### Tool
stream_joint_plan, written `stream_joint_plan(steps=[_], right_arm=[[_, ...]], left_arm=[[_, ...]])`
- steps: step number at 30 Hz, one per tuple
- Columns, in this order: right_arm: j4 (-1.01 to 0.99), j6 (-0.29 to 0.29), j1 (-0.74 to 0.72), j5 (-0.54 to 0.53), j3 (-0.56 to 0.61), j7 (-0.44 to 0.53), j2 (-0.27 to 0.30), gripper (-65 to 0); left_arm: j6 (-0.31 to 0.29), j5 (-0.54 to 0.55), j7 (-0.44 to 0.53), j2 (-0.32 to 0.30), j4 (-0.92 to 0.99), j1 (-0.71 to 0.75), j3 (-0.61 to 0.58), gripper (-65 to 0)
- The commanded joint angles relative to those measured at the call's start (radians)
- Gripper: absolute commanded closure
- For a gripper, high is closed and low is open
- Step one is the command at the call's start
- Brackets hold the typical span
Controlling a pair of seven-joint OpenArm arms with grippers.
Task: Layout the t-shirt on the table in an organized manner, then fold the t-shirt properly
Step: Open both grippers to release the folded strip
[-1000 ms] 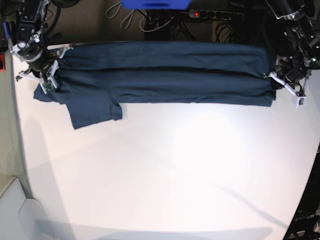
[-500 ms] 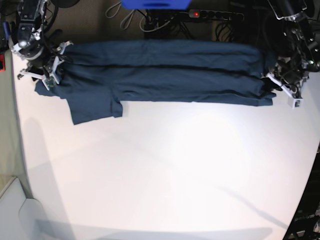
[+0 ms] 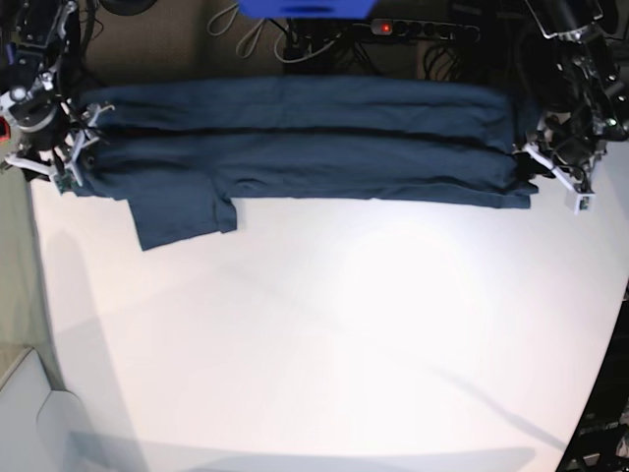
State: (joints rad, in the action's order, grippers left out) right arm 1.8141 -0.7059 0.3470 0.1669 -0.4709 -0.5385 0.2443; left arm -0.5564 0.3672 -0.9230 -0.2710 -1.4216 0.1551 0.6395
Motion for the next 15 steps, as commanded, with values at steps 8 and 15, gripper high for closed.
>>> stream_joint_plan(steps=[8, 15], right_arm=[[0.065, 0.008, -0.029, -0.008, -0.007, -0.004, 0.016, -34.8], [0.089, 0.008, -0.044, -0.008, -0.005, -0.019, 0.023, -34.8]], left_arm=[[0.002, 0.005, 0.002, -0.023, -0.025, -0.005, 0.006, -26.0], [0.002, 0.005, 0.002, -0.023, -0.025, -0.01, 0.006, -25.9]])
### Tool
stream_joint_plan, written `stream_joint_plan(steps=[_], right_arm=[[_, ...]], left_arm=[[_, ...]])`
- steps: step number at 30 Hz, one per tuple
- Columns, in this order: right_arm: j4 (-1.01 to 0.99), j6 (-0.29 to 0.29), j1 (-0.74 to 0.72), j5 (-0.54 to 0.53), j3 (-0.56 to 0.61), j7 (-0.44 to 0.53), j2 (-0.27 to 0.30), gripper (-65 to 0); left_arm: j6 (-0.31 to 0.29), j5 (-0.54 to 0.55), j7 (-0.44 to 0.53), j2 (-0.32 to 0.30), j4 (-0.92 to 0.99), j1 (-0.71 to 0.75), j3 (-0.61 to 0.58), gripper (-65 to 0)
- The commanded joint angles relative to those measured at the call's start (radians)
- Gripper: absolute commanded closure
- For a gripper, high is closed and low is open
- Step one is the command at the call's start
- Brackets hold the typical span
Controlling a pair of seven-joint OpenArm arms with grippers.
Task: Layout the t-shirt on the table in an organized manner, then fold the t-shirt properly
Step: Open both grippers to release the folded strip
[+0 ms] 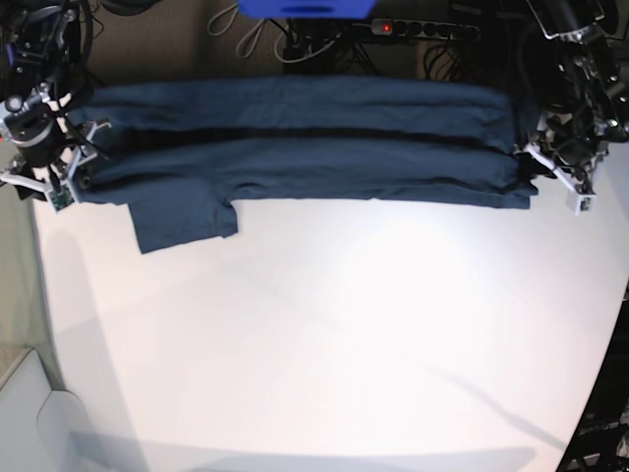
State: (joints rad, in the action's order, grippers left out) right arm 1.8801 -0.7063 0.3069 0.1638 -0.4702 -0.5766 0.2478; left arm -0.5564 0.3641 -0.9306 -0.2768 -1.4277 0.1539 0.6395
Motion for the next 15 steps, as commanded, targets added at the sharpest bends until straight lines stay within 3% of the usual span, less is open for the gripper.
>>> stream_joint_plan(steps=[1, 7, 15], right_arm=[[0.026, 0.008, 0.005, -0.005, -0.006, 0.016, 0.022, -34.8], [0.029, 0.008, 0.056, -0.005, 0.001, -0.041, 0.018, -34.8], [0.031, 0.008, 0.13, -0.005, 0.049, -0.038, 0.015, -34.6]], left_arm=[[0.002, 0.006, 0.009, -0.017, -0.018, -0.01, 0.006, -25.9], [0.002, 0.006, 0.009, -0.017, -0.018, -0.012, 0.006, -25.8], [0.002, 0.005, 0.009, -0.017, -0.018, -0.012, 0.006, -25.8]])
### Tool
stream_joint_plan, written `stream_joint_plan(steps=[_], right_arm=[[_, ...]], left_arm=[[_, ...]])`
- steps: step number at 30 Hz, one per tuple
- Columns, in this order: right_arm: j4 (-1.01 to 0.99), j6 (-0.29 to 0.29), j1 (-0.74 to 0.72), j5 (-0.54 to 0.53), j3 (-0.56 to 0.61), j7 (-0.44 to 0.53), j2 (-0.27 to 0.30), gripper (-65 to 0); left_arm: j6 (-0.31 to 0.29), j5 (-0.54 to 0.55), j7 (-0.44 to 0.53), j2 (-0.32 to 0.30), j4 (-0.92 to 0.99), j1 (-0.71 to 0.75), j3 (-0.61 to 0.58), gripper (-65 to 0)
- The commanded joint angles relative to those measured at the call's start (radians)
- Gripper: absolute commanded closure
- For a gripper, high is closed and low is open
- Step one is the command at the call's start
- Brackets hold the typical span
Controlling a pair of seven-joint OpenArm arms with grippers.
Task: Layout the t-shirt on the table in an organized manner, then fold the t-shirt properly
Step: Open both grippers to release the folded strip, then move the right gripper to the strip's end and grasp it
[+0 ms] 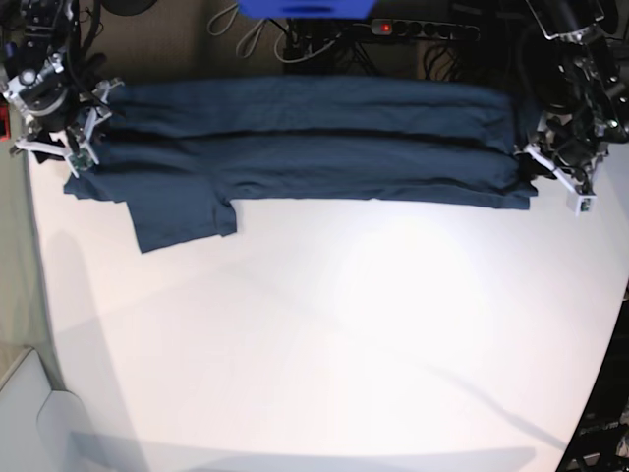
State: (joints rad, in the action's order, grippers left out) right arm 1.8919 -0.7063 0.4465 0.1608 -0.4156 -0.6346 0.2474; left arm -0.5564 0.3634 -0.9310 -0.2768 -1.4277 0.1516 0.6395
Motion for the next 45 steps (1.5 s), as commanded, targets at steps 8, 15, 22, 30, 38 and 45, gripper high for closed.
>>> stream_joint_plan(steps=[8, 15, 22, 30, 38, 45], right_arm=[[0.021, 0.008, -0.019, -0.002, -0.047, 0.019, 0.065, -34.7], [0.122, 0.008, -0.038, -0.004, 0.001, 0.017, 0.048, -34.8], [0.094, 0.008, -0.255, 0.001, 0.097, -0.049, -0.058, -34.8], [-0.179, 0.008, -0.573, 0.001, 0.113, -0.201, -0.133, -34.8], [-0.464, 0.008, -0.671, 0.003, 0.11, -0.179, -0.13, -34.8], [-0.618, 0.008, -0.674, 0.003, 0.11, -0.043, -0.127, -34.3]], left_arm=[[0.002, 0.006, 0.01, -0.017, -0.018, -0.01, 0.006, -26.0], [0.002, 0.007, 0.01, -0.017, -0.018, -0.007, 0.006, -26.0], [0.002, 0.006, 0.01, -0.014, -0.009, -0.007, 0.007, -26.0], [0.003, 0.004, 0.011, -0.011, -0.006, -0.01, 0.007, -26.0], [0.003, 0.004, 0.01, -0.009, -0.006, -0.008, 0.007, -26.0], [0.003, 0.004, 0.01, -0.009, -0.006, -0.007, 0.007, -26.0]])
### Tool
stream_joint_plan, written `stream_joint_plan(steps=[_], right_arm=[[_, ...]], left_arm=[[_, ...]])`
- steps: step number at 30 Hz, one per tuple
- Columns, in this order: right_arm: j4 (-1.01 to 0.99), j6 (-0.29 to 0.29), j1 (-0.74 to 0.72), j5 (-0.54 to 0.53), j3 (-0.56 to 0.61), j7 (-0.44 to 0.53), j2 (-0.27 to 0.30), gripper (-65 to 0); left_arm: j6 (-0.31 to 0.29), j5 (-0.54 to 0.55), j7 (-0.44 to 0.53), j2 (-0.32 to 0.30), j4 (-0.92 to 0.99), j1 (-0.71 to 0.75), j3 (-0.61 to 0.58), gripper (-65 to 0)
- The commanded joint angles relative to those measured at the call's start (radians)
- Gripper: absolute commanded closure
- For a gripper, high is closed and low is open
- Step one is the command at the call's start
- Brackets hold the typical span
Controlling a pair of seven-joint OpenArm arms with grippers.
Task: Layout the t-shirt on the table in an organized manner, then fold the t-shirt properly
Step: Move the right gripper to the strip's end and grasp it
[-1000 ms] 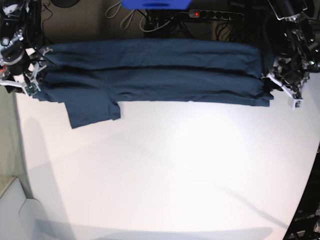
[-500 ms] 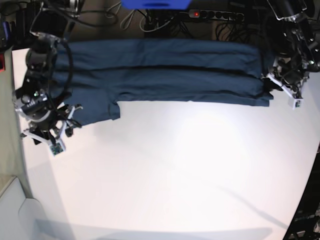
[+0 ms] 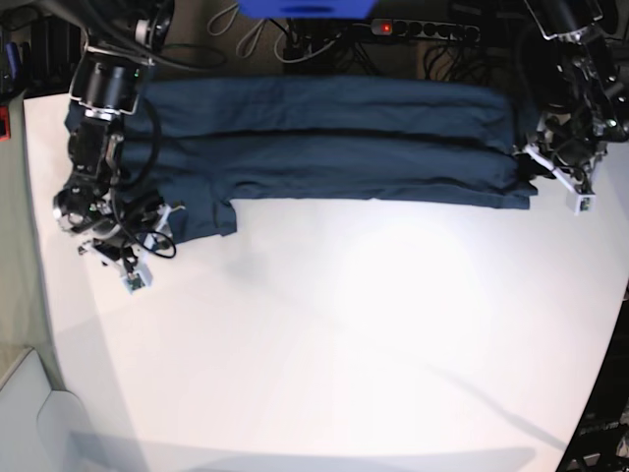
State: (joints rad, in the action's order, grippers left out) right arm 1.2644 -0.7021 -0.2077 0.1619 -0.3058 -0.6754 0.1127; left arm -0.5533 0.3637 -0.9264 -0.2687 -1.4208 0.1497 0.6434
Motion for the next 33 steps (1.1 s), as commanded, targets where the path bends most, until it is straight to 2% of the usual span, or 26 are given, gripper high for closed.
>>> stream_joint_plan(steps=[1, 3, 6, 9, 12, 17, 22, 33], right_arm=[[-0.004, 0.004, -0.02, 0.001, 0.0, 0.006, 0.008, -34.1], [-0.028, 0.004, -0.02, 0.001, 0.0, 0.027, 0.018, -32.4], [-0.076, 0.004, -0.02, 0.0, 0.004, 0.056, 0.034, -26.0], [-0.116, 0.004, -0.02, 0.0, 0.006, 0.073, 0.041, -15.0], [-0.139, 0.004, -0.02, 0.0, 0.006, 0.082, 0.054, -0.9], [-0.124, 0.004, -0.022, 0.0, 0.006, 0.079, 0.057, 0.0], [0.024, 0.004, 0.009, -0.002, 0.006, 0.055, 0.051, 0.0], [0.447, 0.004, 0.17, -0.002, 0.023, -0.186, 0.012, 0.0]], left_arm=[[0.0, 0.004, 0.005, -0.017, -0.013, -0.005, 0.003, -26.0], [0.0, 0.004, 0.005, -0.017, -0.013, -0.005, 0.003, -26.0], [0.0, 0.004, 0.005, -0.017, -0.013, -0.005, 0.003, -26.0], [0.0, 0.004, 0.007, -0.017, -0.013, -0.005, 0.003, -26.0], [0.0, 0.004, 0.007, -0.017, -0.013, -0.006, 0.003, -26.0], [0.0, 0.004, 0.005, -0.017, -0.013, -0.008, 0.003, -26.0], [0.0, 0.004, 0.01, -0.017, -0.013, -0.008, 0.003, -26.0], [0.0, 0.004, 0.013, -0.017, -0.013, -0.008, 0.003, -26.0]])
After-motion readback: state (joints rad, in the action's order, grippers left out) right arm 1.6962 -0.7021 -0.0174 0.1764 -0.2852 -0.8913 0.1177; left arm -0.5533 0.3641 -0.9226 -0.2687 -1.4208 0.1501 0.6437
